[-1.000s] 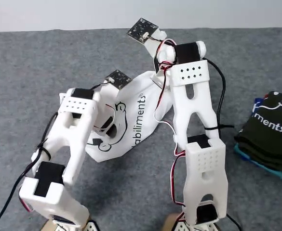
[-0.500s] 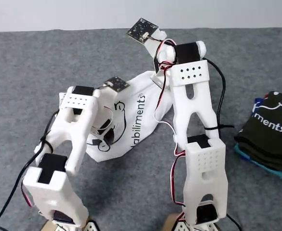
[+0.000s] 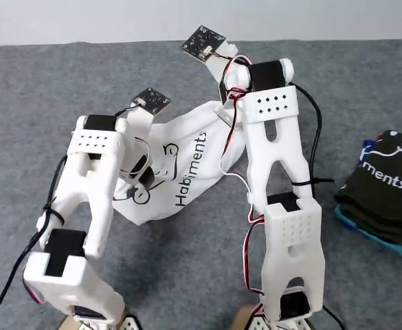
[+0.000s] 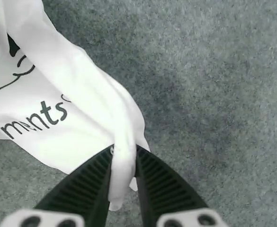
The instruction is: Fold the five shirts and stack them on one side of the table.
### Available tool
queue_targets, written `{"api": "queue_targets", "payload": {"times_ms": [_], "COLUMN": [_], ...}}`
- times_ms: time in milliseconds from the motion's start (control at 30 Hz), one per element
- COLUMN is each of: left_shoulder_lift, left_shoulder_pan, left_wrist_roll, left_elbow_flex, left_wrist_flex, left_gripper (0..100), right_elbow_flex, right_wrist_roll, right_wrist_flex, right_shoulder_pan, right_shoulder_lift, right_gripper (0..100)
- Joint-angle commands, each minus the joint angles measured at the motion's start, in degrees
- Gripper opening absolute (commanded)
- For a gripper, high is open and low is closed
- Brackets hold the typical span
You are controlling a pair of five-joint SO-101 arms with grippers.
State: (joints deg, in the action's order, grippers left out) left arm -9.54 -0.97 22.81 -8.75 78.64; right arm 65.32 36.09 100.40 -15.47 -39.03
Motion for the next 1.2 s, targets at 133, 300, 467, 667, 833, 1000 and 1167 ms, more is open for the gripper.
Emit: {"api": "queue_targets", "payload": {"times_ms": [133,300,467,667,833,1000,1167], "left_shoulder_lift": [2.99,3.60,3.16,2.99,3.52,3.08,1.05], "left_shoulder_pan": [0.53,0.35,0.97,0.79,0.88,0.97,0.53], "left_wrist_roll": [0.70,0.70,0.70,0.70,0.70,0.70,0.70], "left_elbow_flex": [2.07,2.59,4.35,4.53,4.53,6.64,6.37], "left_wrist_flex": [0.18,0.18,0.18,0.18,0.18,0.26,0.18], "left_gripper": [21,21,21,21,21,21,21], "right_elbow_flex": [2.55,2.64,2.64,2.64,2.64,2.64,2.64], "right_wrist_roll": [-1.49,-2.90,-2.90,-2.90,-2.90,-2.90,-2.99], "right_wrist_flex": [2.15,2.15,2.15,2.15,2.15,2.15,2.15], "right_shoulder_pan": [0.66,0.66,0.66,0.66,0.57,0.57,0.57], "right_shoulder_lift": [3.91,3.91,3.91,3.91,3.91,3.91,3.91], "right_gripper": [1.0,1.0,1.0,1.0,1.0,1.0,1.0]}}
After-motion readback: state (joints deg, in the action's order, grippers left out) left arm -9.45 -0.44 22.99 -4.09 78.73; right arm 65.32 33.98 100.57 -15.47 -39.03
